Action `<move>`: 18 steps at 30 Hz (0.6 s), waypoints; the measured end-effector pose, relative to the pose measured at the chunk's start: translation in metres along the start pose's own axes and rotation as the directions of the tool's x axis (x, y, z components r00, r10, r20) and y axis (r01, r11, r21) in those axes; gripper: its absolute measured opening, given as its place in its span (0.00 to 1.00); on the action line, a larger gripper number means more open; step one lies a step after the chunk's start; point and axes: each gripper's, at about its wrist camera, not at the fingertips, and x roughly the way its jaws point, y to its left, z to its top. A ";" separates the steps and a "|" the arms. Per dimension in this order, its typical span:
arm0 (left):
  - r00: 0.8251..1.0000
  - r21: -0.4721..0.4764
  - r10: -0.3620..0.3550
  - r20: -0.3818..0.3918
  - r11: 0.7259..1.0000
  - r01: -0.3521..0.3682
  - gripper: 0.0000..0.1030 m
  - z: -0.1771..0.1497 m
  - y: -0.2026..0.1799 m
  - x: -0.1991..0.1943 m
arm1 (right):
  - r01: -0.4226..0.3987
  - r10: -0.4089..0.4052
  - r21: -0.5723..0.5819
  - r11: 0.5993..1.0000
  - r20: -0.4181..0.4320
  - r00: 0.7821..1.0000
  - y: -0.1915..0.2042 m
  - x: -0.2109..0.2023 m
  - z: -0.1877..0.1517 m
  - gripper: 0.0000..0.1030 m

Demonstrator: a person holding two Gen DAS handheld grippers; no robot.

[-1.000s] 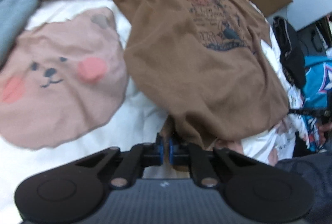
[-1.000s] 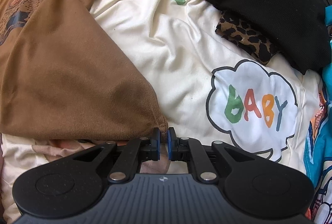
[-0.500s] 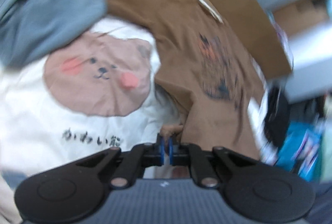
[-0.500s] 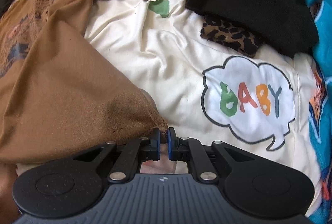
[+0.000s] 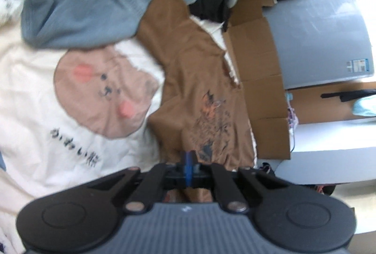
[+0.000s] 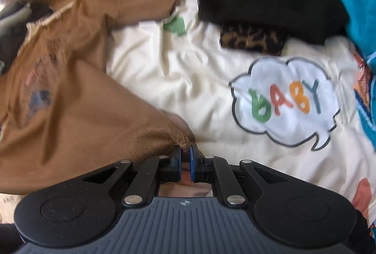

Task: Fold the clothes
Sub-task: 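Hold the shirt corner with the right gripper while the left gripper moves over the shirt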

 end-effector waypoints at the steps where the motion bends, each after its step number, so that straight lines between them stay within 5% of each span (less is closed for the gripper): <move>1: 1.000 0.014 -0.002 0.005 1.000 0.002 0.00 0.002 -0.005 -0.003 | -0.007 0.007 0.002 1.000 0.015 1.000 0.001 -0.007 0.004 0.05; 6: 0.998 0.105 0.069 -0.013 0.992 -0.067 0.00 0.008 -0.008 0.005 | -0.010 0.012 -0.026 1.000 0.054 0.998 0.008 -0.019 0.016 0.05; 10: 0.978 0.236 0.201 -0.047 0.954 -0.185 0.00 -0.003 -0.001 0.029 | 0.027 -0.025 -0.047 0.999 0.039 0.999 0.004 -0.004 0.016 0.05; 13: 0.938 0.399 0.336 -0.082 0.874 -0.278 0.02 -0.016 0.005 0.053 | 0.057 -0.056 -0.067 0.996 0.019 0.998 -0.001 0.009 0.015 0.05; 16: 0.888 0.572 0.448 -0.104 0.757 -0.315 0.03 -0.033 0.013 0.077 | 0.076 -0.077 -0.094 0.993 -0.008 0.997 -0.003 0.019 0.014 0.05; 18: 0.870 0.620 0.475 -0.131 0.724 -0.302 0.03 -0.039 0.023 0.086 | 0.085 -0.089 -0.116 0.990 -0.025 0.996 -0.002 0.025 0.013 0.05</move>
